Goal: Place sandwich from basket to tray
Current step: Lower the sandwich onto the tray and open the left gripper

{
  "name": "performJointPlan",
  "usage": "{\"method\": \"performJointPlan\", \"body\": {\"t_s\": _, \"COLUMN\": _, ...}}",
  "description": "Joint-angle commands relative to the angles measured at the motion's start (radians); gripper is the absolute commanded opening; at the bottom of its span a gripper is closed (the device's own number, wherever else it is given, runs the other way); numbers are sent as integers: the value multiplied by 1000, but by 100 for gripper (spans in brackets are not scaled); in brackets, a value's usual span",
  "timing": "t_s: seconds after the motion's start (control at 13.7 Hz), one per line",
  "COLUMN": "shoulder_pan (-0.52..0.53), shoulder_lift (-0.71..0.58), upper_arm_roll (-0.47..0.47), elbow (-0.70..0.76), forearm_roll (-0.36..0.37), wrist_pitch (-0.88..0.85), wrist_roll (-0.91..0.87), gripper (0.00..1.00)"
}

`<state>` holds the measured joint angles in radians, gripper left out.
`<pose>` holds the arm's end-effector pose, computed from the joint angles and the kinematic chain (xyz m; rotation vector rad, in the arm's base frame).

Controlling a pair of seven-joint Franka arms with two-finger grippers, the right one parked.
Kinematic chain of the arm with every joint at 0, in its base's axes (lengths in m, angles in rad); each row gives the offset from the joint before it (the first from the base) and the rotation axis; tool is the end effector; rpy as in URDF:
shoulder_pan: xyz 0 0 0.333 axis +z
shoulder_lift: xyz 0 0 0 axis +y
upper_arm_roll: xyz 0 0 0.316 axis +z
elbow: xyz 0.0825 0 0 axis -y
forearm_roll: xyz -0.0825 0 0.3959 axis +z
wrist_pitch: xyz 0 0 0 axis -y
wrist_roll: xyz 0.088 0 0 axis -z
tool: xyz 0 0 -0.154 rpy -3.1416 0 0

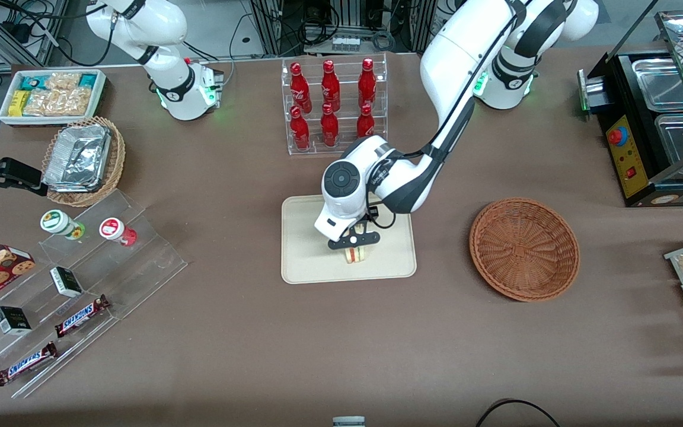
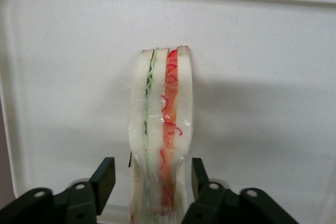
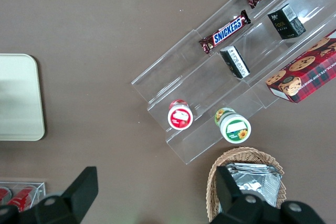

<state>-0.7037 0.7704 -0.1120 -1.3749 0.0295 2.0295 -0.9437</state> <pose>0.5088 -0.5186 0.1958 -3.0778 -0.2166 0.1736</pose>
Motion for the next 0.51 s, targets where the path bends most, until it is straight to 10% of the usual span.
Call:
{"method": "performJointPlan", "body": {"t_s": 0.0, "shoulder_pan": -19, "shoulder_lift": 3, "upper_arm_roll": 14, "elbow": 121, "forearm_roll": -5, "wrist_pitch": -138, "wrist_roll": -21, "gripper": 100}}
{"method": "performJointPlan", "body": {"t_s": 0.44, "shoulder_pan": -2, "shoulder_lift": -68, "upper_arm_roll": 26, "elbow": 189, "forearm_roll": -42, "wrist_pitch": -287, "wrist_roll": 159, "gripper": 100}}
